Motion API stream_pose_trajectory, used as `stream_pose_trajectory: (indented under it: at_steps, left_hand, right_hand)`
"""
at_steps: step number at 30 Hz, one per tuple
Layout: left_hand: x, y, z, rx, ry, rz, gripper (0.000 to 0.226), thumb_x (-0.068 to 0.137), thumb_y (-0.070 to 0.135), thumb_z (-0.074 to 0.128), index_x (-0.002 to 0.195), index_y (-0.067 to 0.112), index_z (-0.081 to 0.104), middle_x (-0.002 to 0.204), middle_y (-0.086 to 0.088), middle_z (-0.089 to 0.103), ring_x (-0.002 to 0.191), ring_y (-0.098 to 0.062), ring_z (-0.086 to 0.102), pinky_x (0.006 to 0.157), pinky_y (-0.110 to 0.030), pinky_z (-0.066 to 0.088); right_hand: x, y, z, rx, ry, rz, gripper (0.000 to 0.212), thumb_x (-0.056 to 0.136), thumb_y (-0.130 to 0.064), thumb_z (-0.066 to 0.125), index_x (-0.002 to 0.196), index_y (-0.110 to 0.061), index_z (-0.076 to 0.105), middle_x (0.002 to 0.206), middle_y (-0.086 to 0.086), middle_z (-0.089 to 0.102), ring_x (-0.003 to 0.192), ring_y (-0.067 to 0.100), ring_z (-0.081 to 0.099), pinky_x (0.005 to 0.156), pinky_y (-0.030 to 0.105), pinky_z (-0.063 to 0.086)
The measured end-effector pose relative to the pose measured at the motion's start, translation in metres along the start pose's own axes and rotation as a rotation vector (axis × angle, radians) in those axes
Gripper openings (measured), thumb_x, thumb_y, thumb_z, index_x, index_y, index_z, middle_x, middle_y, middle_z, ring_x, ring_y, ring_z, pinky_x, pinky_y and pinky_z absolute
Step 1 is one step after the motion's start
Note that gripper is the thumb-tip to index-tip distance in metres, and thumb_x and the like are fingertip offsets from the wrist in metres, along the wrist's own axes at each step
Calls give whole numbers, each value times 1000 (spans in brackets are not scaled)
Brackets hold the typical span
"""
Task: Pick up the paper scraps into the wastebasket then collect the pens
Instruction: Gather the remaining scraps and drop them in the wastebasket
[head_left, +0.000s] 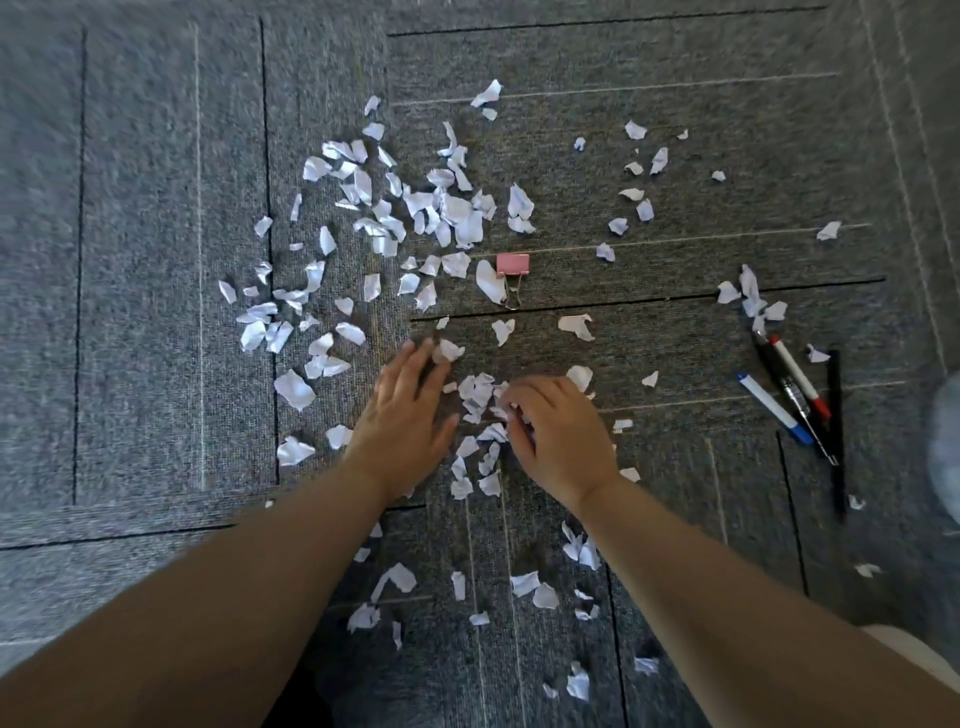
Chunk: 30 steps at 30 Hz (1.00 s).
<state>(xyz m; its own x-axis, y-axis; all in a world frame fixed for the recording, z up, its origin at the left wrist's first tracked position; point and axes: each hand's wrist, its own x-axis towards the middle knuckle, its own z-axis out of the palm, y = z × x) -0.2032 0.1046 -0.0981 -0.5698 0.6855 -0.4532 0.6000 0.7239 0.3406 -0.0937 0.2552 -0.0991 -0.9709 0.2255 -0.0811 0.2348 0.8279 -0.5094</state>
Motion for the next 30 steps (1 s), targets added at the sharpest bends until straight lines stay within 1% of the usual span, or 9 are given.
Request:
stream_pose_trajectory:
  at_steps: [2,4,8,13,16,21,25,27,30]
  left_hand:
    - [-6,-4,2,33,27,119,67,90,52,27,146,20,11,156,-1,2,133,-10,-18,108,-42,-2]
    - [-5,-11,-1,111,47,190,76,82,62,22,145,25,3,156,-3,2,136,-15,-17,105,-47,-11]
    - [5,-18,-15,263,-113,130,105,66,82,35,128,37,-38,141,2,-39,129,-26,-38,103,-60,-15]
    - [11,4,-1,389,-224,353,117,57,91,35,127,36,-41,137,-2,-48,124,-32,-45,97,-65,-20]
    - [10,9,9,441,-209,359,114,64,87,31,132,25,-36,137,-6,-46,126,-32,-42,104,-55,-21]
    - [14,7,7,286,-47,201,82,89,60,28,145,16,-12,152,-8,-23,130,-21,-32,108,-39,-18]
    - [19,18,6,209,-50,179,74,94,50,32,145,18,-12,154,-5,-19,138,-22,-24,110,-38,-13]
    - [21,23,7,192,-40,199,70,95,45,35,146,20,-8,155,-4,-9,142,-27,-9,114,-41,-1]
    - [19,23,12,215,78,273,59,88,32,52,141,17,30,140,-10,40,125,-33,37,100,-50,38]
  right_hand:
    - [0,3,0,-45,75,64,25,86,-27,46,100,-13,61,109,10,62,99,31,55,85,45,48]
    - [2,10,-6,-92,96,248,43,87,-39,38,119,-16,54,131,12,50,121,34,43,102,52,34]
    - [-27,30,-16,-84,102,571,71,85,-58,22,144,-20,22,155,5,11,142,24,3,114,51,0]
    - [-91,27,7,-147,-98,546,98,72,-85,10,146,-20,3,155,8,-1,141,28,-4,111,55,-4]
    - [-87,23,17,-214,-167,459,106,68,-89,13,146,-20,-5,154,9,-4,141,25,-7,112,44,-12]
    - [-36,25,16,-236,-143,243,109,63,-85,33,145,-23,-4,153,11,-5,141,25,-8,112,49,-4]
    - [4,33,-2,-252,-156,241,112,65,-80,47,144,-28,-13,153,9,-17,140,31,-17,111,48,-8]
    - [15,35,-6,-268,-203,200,107,68,-77,46,146,-27,-7,155,9,-14,141,31,-14,111,47,-7]
    - [9,34,-2,-297,-177,66,82,78,-67,42,145,-23,22,153,15,17,140,37,13,111,49,12]
